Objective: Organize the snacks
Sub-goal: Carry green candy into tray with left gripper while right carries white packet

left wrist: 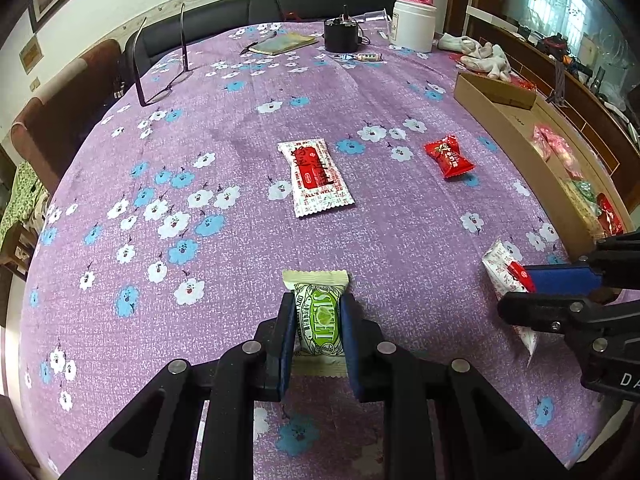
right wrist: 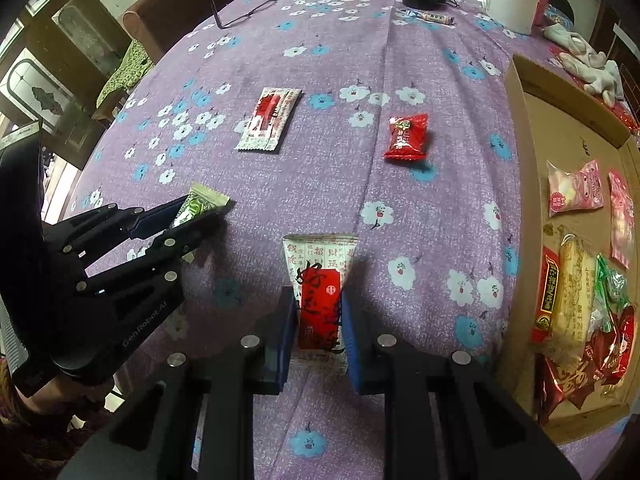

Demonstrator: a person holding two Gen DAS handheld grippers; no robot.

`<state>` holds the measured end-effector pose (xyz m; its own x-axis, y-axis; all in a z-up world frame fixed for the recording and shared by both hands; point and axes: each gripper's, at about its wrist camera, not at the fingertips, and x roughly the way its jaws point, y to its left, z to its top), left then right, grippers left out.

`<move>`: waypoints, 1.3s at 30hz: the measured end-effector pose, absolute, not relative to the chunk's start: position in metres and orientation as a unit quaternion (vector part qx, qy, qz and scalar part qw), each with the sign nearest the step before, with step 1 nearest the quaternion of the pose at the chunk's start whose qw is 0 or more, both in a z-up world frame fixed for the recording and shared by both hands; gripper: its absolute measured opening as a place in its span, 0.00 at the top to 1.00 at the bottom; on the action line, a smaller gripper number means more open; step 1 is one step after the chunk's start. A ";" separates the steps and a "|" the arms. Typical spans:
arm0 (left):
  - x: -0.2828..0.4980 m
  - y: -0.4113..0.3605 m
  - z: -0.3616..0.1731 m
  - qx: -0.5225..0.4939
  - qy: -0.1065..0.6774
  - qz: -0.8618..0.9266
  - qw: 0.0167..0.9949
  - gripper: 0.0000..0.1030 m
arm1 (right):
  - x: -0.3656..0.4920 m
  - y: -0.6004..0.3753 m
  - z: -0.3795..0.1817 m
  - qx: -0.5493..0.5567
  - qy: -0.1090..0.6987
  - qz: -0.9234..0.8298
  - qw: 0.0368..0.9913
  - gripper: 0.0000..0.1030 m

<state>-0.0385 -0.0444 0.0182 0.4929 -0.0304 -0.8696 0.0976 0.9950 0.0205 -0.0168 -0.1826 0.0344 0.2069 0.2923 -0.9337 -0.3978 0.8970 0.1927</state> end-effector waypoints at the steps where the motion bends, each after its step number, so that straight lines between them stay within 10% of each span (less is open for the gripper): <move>1: -0.039 -0.044 0.018 0.033 0.502 -0.037 0.863 0.78 | -0.017 -0.183 0.035 -0.044 0.589 0.221 0.776 0.79; 39: -0.026 -0.132 0.081 0.027 0.466 -0.060 0.883 0.79 | -0.003 -0.310 0.079 0.043 0.545 0.196 0.814 0.79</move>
